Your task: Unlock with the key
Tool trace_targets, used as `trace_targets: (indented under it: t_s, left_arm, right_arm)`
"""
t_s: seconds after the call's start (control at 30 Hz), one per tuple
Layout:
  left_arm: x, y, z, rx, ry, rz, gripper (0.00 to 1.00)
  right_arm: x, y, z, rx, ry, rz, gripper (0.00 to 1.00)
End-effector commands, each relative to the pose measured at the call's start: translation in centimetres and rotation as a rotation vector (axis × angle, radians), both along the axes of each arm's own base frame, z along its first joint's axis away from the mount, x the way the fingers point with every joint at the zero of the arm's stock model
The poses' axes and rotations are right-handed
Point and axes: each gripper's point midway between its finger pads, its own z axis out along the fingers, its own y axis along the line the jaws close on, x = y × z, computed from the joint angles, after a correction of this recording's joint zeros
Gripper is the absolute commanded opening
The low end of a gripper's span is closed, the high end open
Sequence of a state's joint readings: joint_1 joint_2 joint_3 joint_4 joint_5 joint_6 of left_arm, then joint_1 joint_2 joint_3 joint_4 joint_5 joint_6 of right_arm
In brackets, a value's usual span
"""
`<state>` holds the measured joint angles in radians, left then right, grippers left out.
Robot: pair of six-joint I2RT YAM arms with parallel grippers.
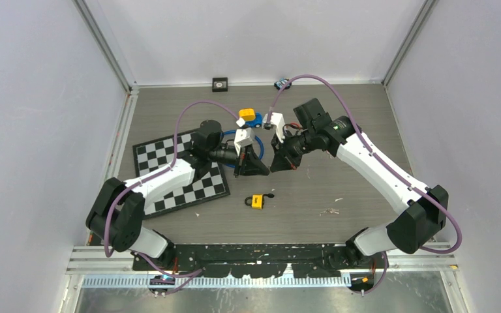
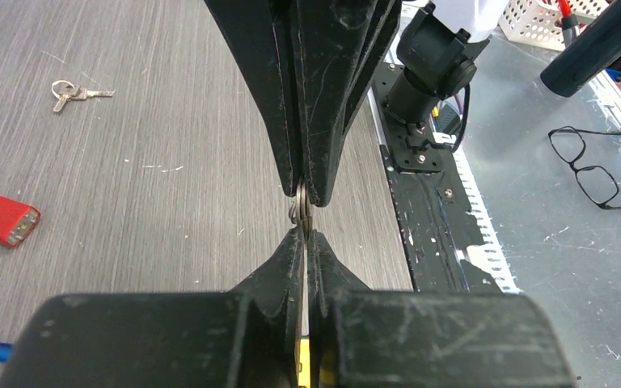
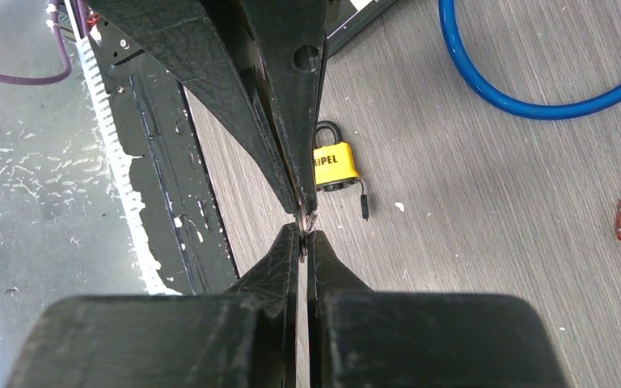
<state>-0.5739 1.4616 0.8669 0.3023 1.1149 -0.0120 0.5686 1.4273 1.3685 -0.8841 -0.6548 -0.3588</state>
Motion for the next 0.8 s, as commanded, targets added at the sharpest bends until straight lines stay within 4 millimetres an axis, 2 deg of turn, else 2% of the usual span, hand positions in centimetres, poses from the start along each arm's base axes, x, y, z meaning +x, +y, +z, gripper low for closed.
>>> trace_targets:
  t_s: [0.0,0.07,0.23,0.27,0.33,0.4,0.47,0.67,0.77]
  left_arm:
    - [-0.5,0.4,0.7,-0.004,-0.018,-0.024,0.09]
    - [-0.6,0.4,0.7,-0.004,-0.016,-0.025,0.24]
    - [-0.5,0.1,0.3,-0.006,-0.002,-0.022,0.51]
    - [-0.5,0.0,0.2,-0.005,0.010,-0.015,0.56]
    - [-0.3,-0.3,0.2,-0.006,0.010,0.002,0.59]
    - [0.2,-0.7,0.1,0.000,0.007,0.026,0.58]
    - [0.5,-1.0,0.1,0.002,0.004,0.037,0.54]
    - [0.7,-1.1,0.1,0.002,-0.002,0.042,0.24]
    - [0.8,-1.0,0.1,0.002,-0.010,0.046,0.15]
  right_arm:
    - [1.5,-0.4,1.1,-0.004,-0.050,-0.060,0.01]
    - [1.5,-0.2,1.2,0.012,-0.042,-0.078,0.00]
    - [1.6,0.5,1.9,0.062,-0.030,-0.100,0.01]
    - [1.6,0.5,2.0,0.066,-0.030,-0.104,0.01]
    - [1.8,0.7,2.1,0.075,-0.030,-0.111,0.01]
    - [1.8,0.8,2.2,0.081,-0.022,-0.110,0.00]
    - [1.7,0.9,2.2,0.085,-0.014,-0.109,0.01]
    - [1.8,0.9,2.0,0.078,-0.015,-0.114,0.01]
    - [1.8,0.8,1.9,0.076,-0.016,-0.114,0.01]
